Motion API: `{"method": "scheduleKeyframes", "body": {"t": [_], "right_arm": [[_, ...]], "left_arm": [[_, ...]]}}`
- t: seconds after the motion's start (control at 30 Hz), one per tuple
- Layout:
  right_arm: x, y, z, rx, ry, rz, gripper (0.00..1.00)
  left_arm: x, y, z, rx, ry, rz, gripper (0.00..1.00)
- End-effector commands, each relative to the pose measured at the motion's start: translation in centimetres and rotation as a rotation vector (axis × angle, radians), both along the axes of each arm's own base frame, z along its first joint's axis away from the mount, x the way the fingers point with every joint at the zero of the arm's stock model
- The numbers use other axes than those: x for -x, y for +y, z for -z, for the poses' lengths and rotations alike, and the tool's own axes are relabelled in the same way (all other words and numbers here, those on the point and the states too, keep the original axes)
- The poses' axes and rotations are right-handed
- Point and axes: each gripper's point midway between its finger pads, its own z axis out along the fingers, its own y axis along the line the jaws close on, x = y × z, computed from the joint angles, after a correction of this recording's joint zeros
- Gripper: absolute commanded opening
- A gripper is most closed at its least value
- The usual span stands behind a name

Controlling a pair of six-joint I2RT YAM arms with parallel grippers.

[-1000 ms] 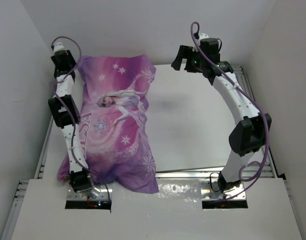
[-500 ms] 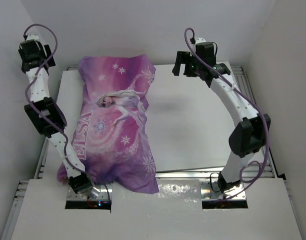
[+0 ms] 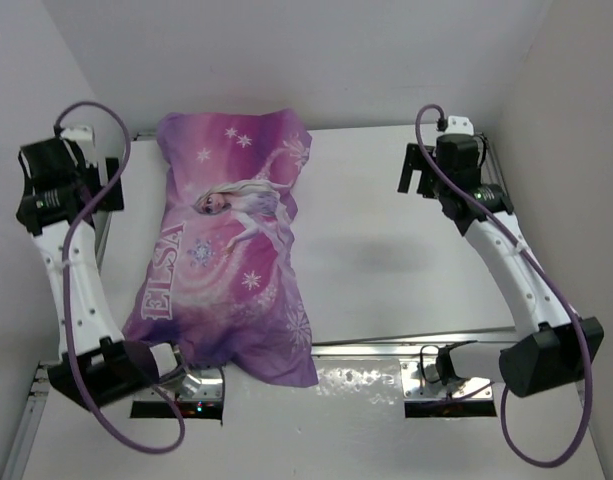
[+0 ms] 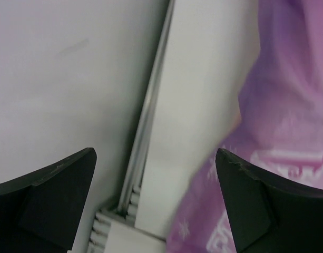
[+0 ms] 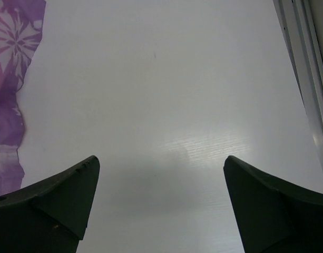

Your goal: Put the pillow into the pillowcase

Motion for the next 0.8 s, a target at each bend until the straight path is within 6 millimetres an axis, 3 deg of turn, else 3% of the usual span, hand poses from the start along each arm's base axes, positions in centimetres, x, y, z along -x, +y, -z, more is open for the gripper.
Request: {"method": "scheduleKeyframes", "body": {"t": [0.0, 0.17, 0.23, 0.37, 0.57, 0.77], "right_arm": [[1.9, -0.6, 0.3, 0.007, -0.047, 0.011, 0.99], [2.3, -0.6, -1.2, -0.04, -0.122, 0.033, 0.99], [2.5, -0.4, -1.6, -0.075, -0.127, 0.07, 0.99], [2.8, 1.1, 0.5, -0.105, -0.117, 0.029, 0.99], [3.3, -0.7, 2.2, 0.003, -0.102, 0.055, 0.99], [4.7, -2.1, 2.5, 0.074, -0.078, 0.079, 0.99]], "left_arm": [[5.0, -1.6, 1.6, -0.012, 0.03, -0.019, 0.96], [9.9, -3.6, 2.5, -0.02, 0.004, -0.057, 1.0], [11.0, -4.4, 3.0, 0.006, 0.002, -0.058, 1.0], [13.1, -4.6, 3.0, -0.006, 0.017, -0.078, 1.0], [10.7, -3.4, 1.0, -0.048, -0.015, -0.055, 1.0], [7.9, -5.1, 2.5, 0.078, -0.087, 0.021, 1.0]]}}
